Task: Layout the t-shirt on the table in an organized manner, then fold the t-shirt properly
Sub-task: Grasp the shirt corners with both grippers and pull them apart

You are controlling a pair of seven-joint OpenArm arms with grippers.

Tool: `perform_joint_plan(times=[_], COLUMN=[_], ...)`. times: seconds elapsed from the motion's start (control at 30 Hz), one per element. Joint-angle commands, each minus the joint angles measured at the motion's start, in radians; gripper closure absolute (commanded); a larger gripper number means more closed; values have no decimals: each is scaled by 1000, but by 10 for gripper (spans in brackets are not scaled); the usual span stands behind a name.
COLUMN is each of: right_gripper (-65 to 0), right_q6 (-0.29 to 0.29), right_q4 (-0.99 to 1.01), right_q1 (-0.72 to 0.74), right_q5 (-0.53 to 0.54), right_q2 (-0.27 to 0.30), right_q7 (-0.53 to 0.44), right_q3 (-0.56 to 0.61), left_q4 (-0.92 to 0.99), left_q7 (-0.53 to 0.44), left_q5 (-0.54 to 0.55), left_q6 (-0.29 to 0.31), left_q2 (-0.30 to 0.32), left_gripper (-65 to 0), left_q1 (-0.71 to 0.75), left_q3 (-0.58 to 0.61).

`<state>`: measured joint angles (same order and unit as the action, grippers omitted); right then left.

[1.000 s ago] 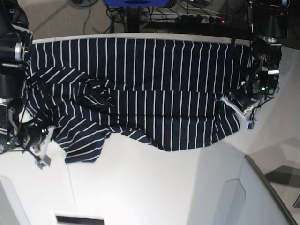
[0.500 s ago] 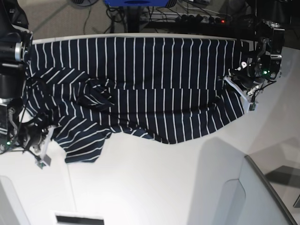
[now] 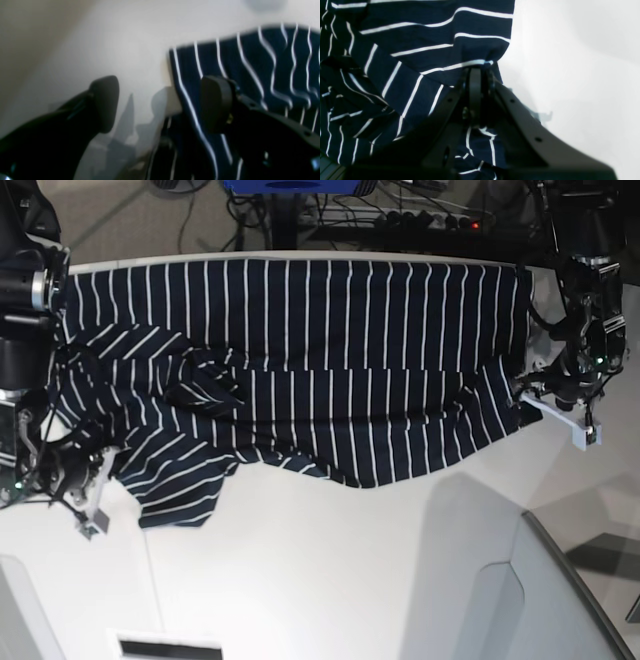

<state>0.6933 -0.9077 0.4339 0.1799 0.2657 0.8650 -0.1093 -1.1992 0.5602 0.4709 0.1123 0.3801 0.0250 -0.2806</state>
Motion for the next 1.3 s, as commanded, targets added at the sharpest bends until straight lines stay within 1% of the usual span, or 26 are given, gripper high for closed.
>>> perform_joint_plan(times=[0.0, 0.1, 0.23, 0.3, 0.4, 0.5, 0.53, 0.57, 0.6, 0.7, 0.77, 0.8, 0.93, 1.0, 1.07, 1.17, 1.27], right_gripper=[-6, -6, -6, -6, -6, -6, -6, -6, -6, -6, -6, -6, -6, -6, -6, -6, -6], right_q6=[5, 5, 5, 5, 5, 5, 5, 5, 5, 5, 5, 5, 5, 5, 5, 5, 5], right_q4=[-12, -12, -12, -12, -12, -12, -12, -12, -12, -12, -12, -12, -14, -18, -20, -12, -12], right_q1=[30, 30, 30, 30, 30, 30, 30, 30, 30, 30, 30, 30, 30, 36, 49, 67, 87], right_q5=[11, 11, 11, 11, 11, 11, 11, 11, 11, 11, 11, 11, 10, 10, 8, 8, 7], right_q2=[13, 13, 13, 13, 13, 13, 14, 14, 14, 14, 14, 14, 14, 14, 17, 20, 20], right_q7=[-13, -13, -14, -14, -16, -16, -16, -16, -16, -16, -16, -16, -19, -22, -42, -68, -91], right_q3=[-2, -2, -2, -2, -2, -2, -2, -2, -2, -2, -2, -2, 0, 0, 0, 0, 1], left_q4=[14, 114, 266, 312, 347, 350, 350, 350, 350, 350, 350, 350, 344, 347, 347, 342, 341], left_q7=[-45, -110, -145, -160, -167, -167, -167, -167, -167, -167, -167, -167, -162, -159, -150, -111, -101], left_q5=[2, 2, 2, 2, 9, 4, 4, 4, 4, 4, 4, 4, 4, 2, 2, 2, 2], left_q6=[3, 3, 3, 3, 3, 3, 3, 3, 3, 3, 3, 3, 3, 3, 3, 3, 3], left_q2=[18, 16, 16, 16, 6, -13, -19, -19, -22, -25, -25, -25, -16, 7, 16, 38, 58], left_gripper=[-487, -487, -487, -485, -485, -482, -472, -448, -402, -197, -44, 0, 0, 0, 0, 0, 0], left_q1=[-23, -76, -162, -193, -225, -236, -236, -236, -236, -236, -236, -236, -253, -284, -303, -350, -382], left_q3=[-7, 10, 67, 96, 148, 169, 168, 168, 168, 168, 168, 168, 162, 169, 169, 169, 169])
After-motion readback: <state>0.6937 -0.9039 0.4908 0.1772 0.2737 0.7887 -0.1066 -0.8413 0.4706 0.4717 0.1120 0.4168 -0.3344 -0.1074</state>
